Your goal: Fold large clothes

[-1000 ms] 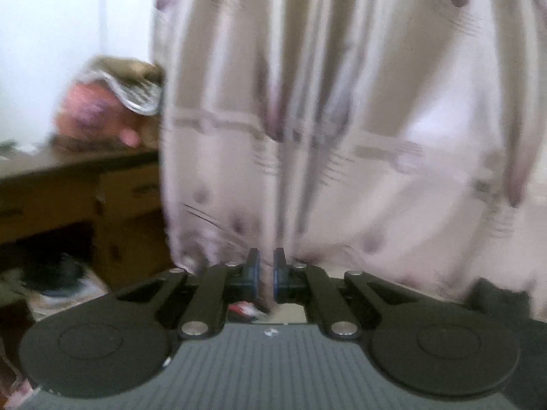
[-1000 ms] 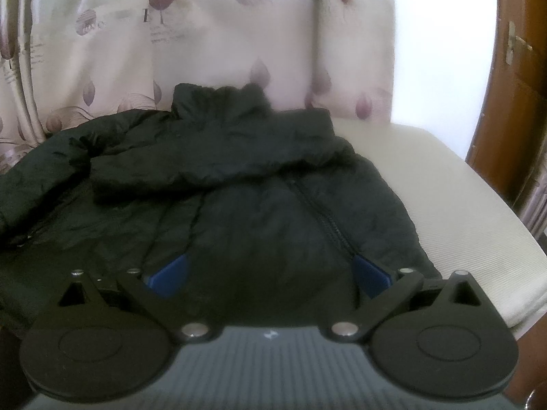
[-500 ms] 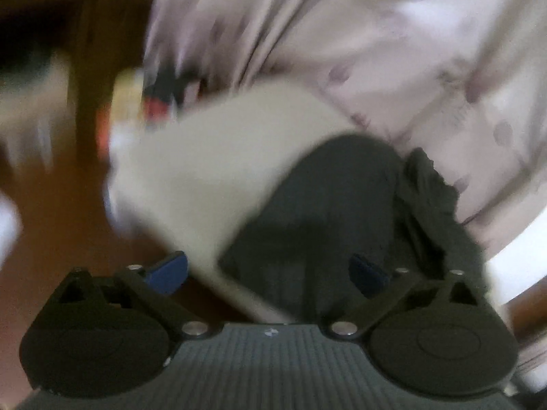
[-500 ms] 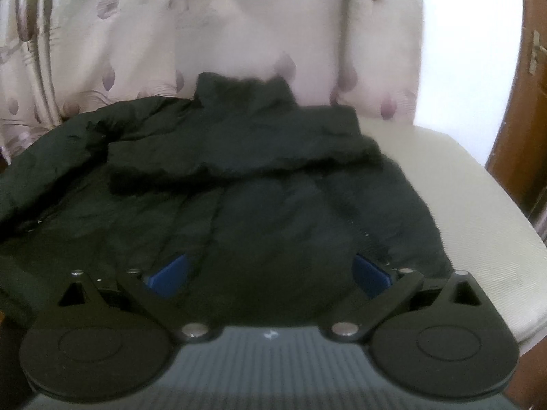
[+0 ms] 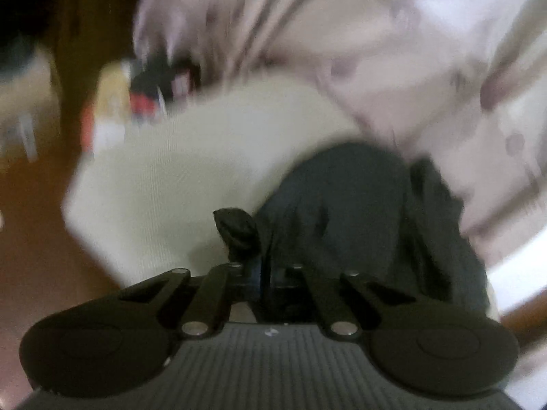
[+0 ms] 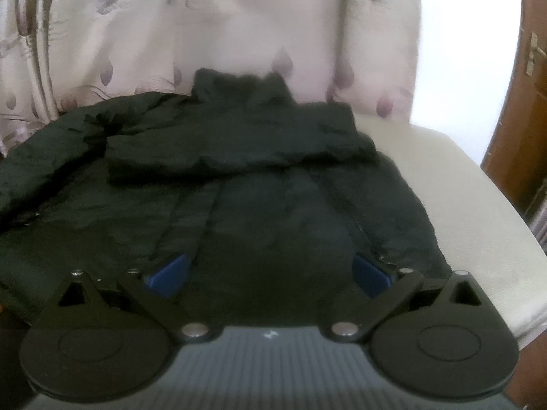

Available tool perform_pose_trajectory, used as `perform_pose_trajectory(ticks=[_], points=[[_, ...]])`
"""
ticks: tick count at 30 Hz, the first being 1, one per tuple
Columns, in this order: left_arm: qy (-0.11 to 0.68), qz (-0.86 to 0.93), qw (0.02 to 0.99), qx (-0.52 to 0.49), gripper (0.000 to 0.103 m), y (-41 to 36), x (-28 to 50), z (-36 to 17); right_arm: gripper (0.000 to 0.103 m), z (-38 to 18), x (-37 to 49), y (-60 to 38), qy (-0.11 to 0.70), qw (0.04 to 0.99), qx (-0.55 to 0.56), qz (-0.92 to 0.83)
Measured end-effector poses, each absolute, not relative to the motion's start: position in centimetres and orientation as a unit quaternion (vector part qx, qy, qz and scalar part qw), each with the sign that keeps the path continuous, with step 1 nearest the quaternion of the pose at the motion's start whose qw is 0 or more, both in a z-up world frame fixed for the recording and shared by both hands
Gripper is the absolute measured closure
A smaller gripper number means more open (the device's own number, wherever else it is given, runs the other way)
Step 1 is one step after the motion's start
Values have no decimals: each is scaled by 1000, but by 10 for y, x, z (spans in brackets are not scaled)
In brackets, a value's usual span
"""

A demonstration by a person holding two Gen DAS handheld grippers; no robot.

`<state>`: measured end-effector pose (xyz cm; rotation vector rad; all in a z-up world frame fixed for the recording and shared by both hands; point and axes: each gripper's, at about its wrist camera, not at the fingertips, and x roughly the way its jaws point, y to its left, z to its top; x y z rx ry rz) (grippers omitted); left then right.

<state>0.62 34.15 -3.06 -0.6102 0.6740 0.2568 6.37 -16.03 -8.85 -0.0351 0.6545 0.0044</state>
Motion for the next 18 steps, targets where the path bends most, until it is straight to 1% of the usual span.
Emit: perform_pose_trajectory(ticks=[3,5,9,12,14,16,17,18], points=[[251,175,922,-238,103,359,22,22,0,-84,76,-161,325,946,-5,11],[213,204,932,-210,103,368,39,52,0,-76,82,-157,313,949,-4,20],[143,280,940,-132,103,376,74,89,0,-57,100,-144,281,959,-20,41],[136,317,934,-97,103,380,111,94,0,-50,118,-125,265,961,-49,65],[153,294,936,-116,103,385,126,89,0,-48,128,-106,246,962,-85,85],[161,256,943,-139,102,377,124,76,0,-53,138,-85,226,959,-135,101],[161,241,949,-128,91,365,119,70,0,-57,145,-73,219,957,-162,106],[163,229,954,-104,84,350,116,64,0,-62,152,-62,215,952,-185,111]])
